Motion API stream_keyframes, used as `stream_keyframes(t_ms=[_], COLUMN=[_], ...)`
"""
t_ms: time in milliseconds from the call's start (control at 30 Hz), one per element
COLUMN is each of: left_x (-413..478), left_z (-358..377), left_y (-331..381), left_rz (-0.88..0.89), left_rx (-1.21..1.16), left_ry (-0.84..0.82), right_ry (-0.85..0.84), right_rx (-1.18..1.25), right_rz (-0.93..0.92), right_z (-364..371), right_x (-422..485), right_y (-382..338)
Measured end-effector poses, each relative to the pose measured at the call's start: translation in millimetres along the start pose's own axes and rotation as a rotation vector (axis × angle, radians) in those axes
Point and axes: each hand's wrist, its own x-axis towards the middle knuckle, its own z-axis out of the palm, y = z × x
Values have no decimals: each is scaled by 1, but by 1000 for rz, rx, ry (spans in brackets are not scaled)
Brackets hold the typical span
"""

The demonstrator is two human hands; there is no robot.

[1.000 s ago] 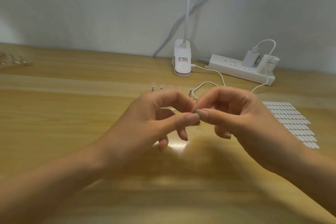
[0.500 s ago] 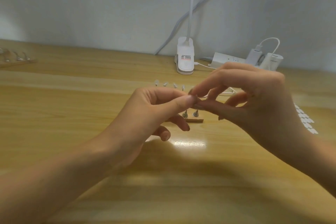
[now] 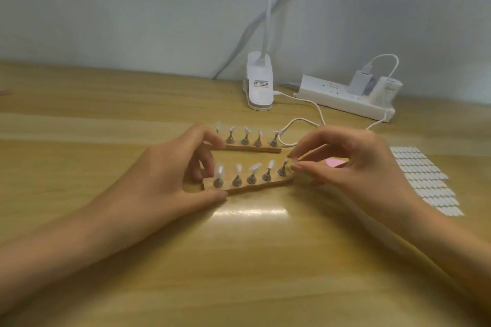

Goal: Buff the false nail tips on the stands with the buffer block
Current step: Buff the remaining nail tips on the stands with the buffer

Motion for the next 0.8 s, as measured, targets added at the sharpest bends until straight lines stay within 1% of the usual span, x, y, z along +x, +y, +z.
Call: stream_keyframes(t_ms=[200,333,433,800], left_x=[-4,-4,-4,-6], left_z=[4,4,4,4], left_y=[-5,-5,-5,-6], left_rz=[27,32,42,51], left_rx=[-11,19,42,67], left_ry=[-23,-42,-46,-50], right_ry=[3,-19,-16,-12], right_rx=[59,30,94,174], right_rz=[-17,-34,-11,49], right_z=[8,12,12,13], right_x=[5,8,8,6], right_y=[-1,-1,0,3])
